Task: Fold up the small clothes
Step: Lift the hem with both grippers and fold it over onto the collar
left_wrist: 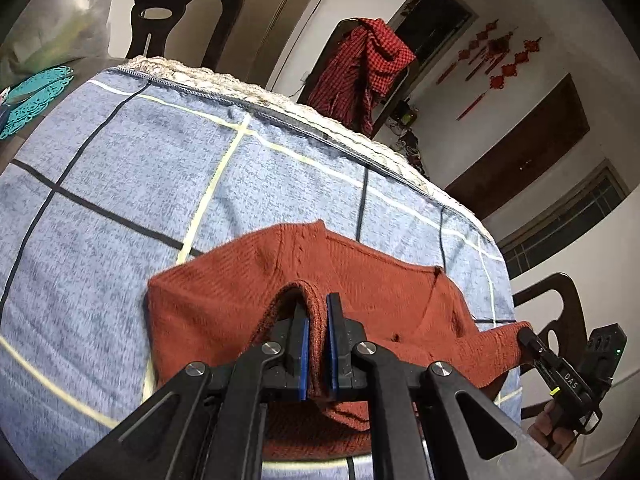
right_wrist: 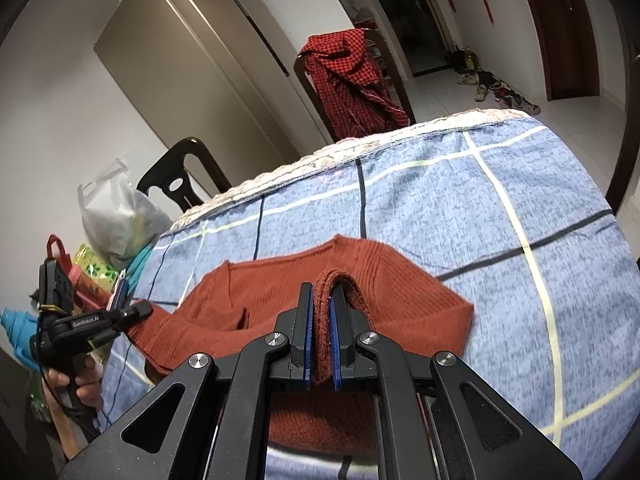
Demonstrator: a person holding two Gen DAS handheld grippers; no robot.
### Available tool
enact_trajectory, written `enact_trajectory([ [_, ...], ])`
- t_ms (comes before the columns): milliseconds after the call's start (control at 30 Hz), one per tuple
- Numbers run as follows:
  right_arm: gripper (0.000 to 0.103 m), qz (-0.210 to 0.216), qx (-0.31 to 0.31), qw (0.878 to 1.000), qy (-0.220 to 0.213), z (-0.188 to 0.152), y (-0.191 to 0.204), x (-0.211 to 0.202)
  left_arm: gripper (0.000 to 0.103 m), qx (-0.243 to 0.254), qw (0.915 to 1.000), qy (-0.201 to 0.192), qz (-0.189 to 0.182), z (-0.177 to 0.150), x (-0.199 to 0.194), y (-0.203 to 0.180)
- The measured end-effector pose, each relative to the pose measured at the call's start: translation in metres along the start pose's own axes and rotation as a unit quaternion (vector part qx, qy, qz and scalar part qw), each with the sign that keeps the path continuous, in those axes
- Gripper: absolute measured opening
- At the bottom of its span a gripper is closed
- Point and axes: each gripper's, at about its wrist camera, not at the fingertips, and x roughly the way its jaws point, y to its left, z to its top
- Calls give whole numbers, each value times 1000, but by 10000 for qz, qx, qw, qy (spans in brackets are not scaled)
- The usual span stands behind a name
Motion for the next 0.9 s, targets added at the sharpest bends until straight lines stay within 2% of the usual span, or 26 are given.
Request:
enact_trajectory([
  [500,7,-364,258,9981,421,16,-19,53,9,-352,9979,440,315,28,58,20],
  [733,7,-373,516,9966,531,20,-25,67,10,-566,9969,477,261,33,67,25],
  [900,7,-340,771,9944,643,23,-31,74,16,-631,9968,446,216,37,69,27],
])
